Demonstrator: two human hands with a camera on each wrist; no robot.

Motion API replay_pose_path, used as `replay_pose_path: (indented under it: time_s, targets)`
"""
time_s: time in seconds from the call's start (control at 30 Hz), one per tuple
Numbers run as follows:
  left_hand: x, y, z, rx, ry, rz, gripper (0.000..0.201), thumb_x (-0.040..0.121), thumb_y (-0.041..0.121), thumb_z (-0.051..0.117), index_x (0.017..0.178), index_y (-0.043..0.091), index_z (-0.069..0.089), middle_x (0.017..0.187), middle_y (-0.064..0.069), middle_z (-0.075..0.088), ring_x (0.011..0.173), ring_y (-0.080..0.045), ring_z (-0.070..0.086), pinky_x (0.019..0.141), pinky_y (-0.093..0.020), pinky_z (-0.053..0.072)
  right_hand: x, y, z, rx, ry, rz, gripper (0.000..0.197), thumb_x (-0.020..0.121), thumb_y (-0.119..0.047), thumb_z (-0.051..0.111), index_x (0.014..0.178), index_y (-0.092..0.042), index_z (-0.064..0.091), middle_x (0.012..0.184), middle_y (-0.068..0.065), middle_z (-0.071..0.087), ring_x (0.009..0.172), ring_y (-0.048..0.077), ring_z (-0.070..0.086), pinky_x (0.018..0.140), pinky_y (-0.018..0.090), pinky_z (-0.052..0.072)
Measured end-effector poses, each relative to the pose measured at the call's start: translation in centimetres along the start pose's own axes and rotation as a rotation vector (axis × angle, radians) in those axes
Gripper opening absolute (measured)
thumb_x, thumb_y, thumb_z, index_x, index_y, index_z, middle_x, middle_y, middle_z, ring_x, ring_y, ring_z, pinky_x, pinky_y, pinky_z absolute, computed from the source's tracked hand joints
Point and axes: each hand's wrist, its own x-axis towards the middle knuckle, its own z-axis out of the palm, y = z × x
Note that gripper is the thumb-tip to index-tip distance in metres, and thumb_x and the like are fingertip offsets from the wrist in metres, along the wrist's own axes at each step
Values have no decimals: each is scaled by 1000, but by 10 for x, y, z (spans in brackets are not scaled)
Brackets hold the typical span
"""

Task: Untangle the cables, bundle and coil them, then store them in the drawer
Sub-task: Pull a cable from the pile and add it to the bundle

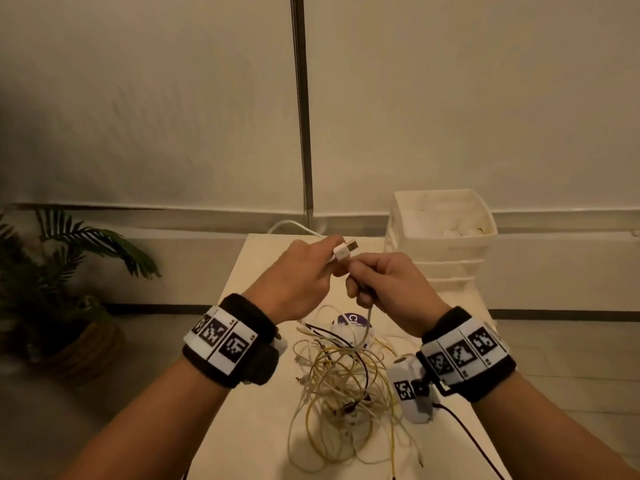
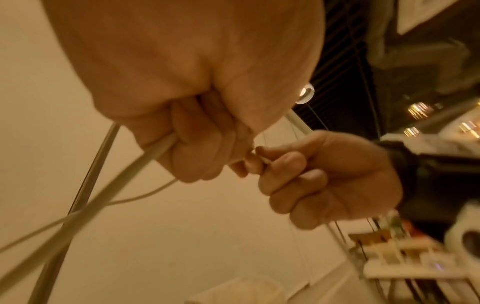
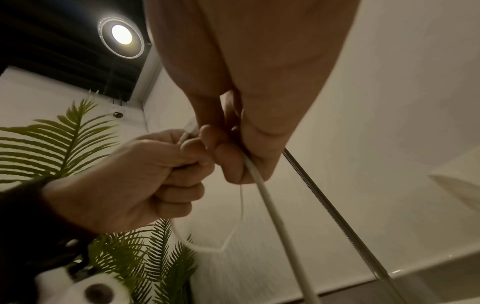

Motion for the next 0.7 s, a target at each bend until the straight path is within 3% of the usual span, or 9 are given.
replay_pose_path:
  time_s: [0.07,0.2,0.3,0.37,0.47,0.57,0.63,0.7]
  targets:
    - [7,4,-5,92,17,-35,12,101,20,44,94,30,46,82,3,62,65,-9,54,56,-26,39,-2,3,2,7,26,-36,20,97,-9,51,98,-3,70,68,9,62,56,18,46,55,26,42]
    - [23,14,-16,67,207,-96,6,101,18,43,105,19,48,79,1,55,62,-12,51,51,-20,36,-2,19,7,15,77,-78,20,98,-7,48,96,-3,68,74,9,65,66,21,57,65,33,51]
    - [37,14,-37,0,465,-142,9,100,9,44,96,15,49,75,10,49,63,-4,50,52,-9,35,-4,44,13,-54,56,-61,21,100,-11,45,90,-3,62,71,9,62,64,21,57,63,31,50]
    - [45,11,-58,-46,639,-196,12,99,7,44,98,9,55,74,16,47,65,1,49,54,-6,33,-6,64,17,-106,51,-57,23,100,-15,46,84,-6,60,66,5,61,61,21,55,62,38,48]
    - [48,3,-70,-52,595,-191,12,100,10,46,99,11,57,73,18,48,62,9,49,55,-10,33,-1,81,15,-42,108,-45,25,101,-15,45,81,-6,57,61,4,55,55,22,51,61,42,45]
    - [33,-2,-57,-42,530,-145,21,102,16,43,119,19,57,66,13,45,56,1,46,51,-18,31,5,79,9,30,168,-4,26,101,-14,43,80,-10,58,60,4,53,55,21,49,62,42,42]
    - [19,-7,-48,-55,538,-107,29,104,17,40,127,23,55,62,10,40,51,-6,39,50,-20,29,3,71,5,28,143,-3,26,101,-15,44,80,-11,59,60,5,53,56,24,48,62,43,40]
    - [5,-13,-44,-117,514,-88,28,105,20,38,122,21,60,60,13,40,52,-3,38,51,-19,28,-13,59,5,27,58,-21,23,100,-15,45,83,-6,57,60,9,51,56,26,46,60,44,40]
